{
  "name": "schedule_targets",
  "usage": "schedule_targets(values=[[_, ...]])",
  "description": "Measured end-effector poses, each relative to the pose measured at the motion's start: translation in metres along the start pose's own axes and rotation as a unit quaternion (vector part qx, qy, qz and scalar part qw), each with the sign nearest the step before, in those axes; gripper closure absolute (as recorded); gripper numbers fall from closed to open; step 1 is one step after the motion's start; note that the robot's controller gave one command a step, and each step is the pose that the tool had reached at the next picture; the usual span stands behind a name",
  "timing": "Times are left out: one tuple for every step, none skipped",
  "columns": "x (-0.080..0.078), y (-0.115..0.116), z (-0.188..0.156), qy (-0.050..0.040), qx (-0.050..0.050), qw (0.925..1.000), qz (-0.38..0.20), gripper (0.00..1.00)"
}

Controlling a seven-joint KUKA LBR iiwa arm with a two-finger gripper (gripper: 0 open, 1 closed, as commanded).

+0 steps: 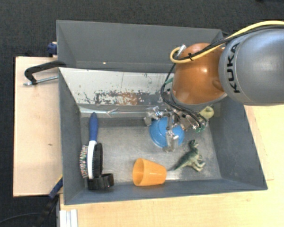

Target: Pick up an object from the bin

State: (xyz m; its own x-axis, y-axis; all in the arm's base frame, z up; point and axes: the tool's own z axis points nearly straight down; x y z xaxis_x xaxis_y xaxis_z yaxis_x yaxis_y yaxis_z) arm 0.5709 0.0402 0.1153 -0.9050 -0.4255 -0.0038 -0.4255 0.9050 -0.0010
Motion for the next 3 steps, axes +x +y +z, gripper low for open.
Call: schedule_targets(values=[[0.0494,0.059,0.0154,0.0008,-0.001,0.9995,-0.031,0.0],[0.0489,0.0567,0.0157,0.0003,-0.001,0.9996,-0.029,1.0],[0.0489,0.0567,0.0157,0.0003,-0.001,0.9996,-0.029,0.0]])
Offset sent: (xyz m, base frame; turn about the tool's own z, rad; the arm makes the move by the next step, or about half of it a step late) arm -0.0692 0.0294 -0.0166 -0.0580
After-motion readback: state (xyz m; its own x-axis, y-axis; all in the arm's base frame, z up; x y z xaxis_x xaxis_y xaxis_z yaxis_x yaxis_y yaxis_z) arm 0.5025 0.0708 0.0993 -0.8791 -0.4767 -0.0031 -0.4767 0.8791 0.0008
